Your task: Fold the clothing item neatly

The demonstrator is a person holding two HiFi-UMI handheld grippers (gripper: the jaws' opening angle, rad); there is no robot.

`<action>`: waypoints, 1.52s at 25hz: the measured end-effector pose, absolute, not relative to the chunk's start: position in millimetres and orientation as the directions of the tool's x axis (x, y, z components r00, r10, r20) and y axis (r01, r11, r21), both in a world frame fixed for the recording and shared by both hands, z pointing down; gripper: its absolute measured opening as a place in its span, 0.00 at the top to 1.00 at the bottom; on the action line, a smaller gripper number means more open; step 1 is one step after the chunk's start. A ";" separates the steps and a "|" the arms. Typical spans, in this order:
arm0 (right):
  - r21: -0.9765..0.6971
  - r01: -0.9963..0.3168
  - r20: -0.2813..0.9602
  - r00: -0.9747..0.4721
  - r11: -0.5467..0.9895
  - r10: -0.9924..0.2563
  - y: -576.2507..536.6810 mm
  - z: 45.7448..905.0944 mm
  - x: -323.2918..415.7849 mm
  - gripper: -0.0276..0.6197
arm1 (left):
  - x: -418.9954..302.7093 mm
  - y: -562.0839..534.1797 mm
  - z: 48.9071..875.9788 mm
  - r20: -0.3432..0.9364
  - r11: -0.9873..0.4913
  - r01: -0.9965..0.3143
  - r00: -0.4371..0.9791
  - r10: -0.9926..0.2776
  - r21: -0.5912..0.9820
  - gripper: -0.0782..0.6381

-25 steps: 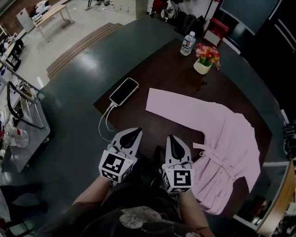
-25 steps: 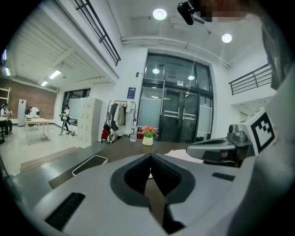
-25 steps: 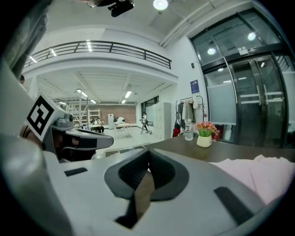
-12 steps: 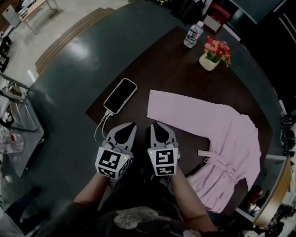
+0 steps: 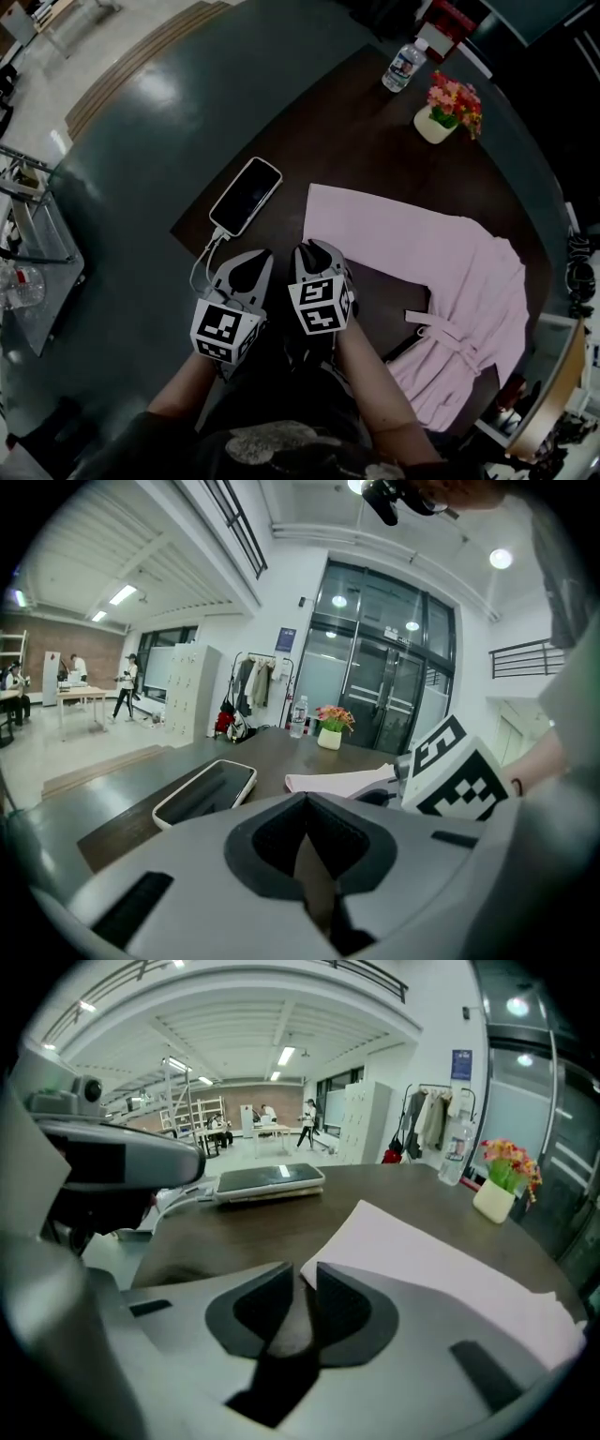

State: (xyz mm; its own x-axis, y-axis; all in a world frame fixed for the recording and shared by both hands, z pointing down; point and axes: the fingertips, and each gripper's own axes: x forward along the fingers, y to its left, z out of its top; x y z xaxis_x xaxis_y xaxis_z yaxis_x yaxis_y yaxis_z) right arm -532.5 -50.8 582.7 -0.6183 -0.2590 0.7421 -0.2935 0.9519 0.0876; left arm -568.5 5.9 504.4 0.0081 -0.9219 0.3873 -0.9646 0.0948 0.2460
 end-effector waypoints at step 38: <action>-0.146 -0.739 0.375 -0.656 0.657 -0.655 -159.1 395.2 -225.9 0.95 | -332.8 -76.6 424.7 0.296 -0.200 -0.964 0.246 -0.923 0.178 0.88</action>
